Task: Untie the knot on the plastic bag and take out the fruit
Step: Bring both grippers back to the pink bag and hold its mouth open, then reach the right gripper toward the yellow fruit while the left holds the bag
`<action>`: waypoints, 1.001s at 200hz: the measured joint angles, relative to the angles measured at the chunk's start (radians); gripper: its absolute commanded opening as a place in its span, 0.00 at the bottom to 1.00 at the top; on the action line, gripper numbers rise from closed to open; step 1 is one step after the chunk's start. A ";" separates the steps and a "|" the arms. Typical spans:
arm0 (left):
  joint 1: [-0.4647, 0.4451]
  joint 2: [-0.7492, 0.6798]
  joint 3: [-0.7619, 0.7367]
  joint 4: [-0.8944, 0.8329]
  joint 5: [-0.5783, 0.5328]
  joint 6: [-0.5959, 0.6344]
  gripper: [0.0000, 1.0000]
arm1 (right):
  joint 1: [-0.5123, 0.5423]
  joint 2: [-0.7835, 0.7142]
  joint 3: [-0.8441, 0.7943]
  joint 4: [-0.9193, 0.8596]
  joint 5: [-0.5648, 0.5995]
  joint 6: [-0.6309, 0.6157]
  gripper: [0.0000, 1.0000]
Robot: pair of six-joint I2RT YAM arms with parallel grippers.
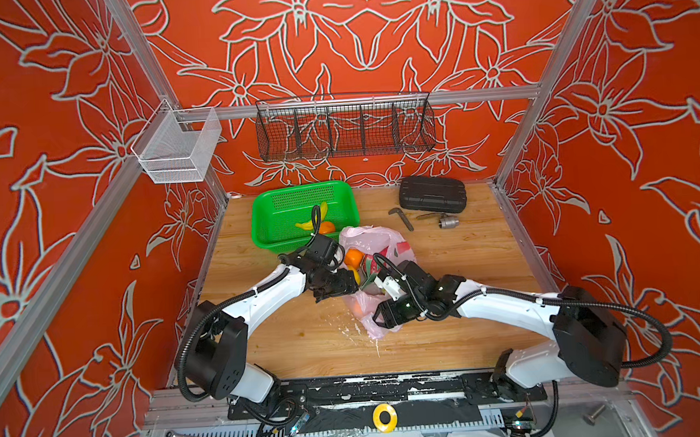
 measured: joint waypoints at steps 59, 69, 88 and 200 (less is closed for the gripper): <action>-0.001 0.000 -0.040 -0.008 -0.047 -0.003 0.14 | 0.003 -0.083 0.103 0.003 0.146 -0.001 0.73; -0.001 -0.001 -0.047 -0.010 -0.055 -0.005 0.10 | 0.003 -0.082 0.121 0.023 0.169 -0.001 0.74; -0.001 -0.003 -0.059 -0.014 -0.074 -0.004 0.01 | 0.002 -0.066 0.147 0.056 0.208 0.000 0.73; 0.023 -0.128 -0.091 -0.072 -0.201 -0.023 0.00 | 0.002 -0.040 0.091 0.244 0.173 -0.056 0.97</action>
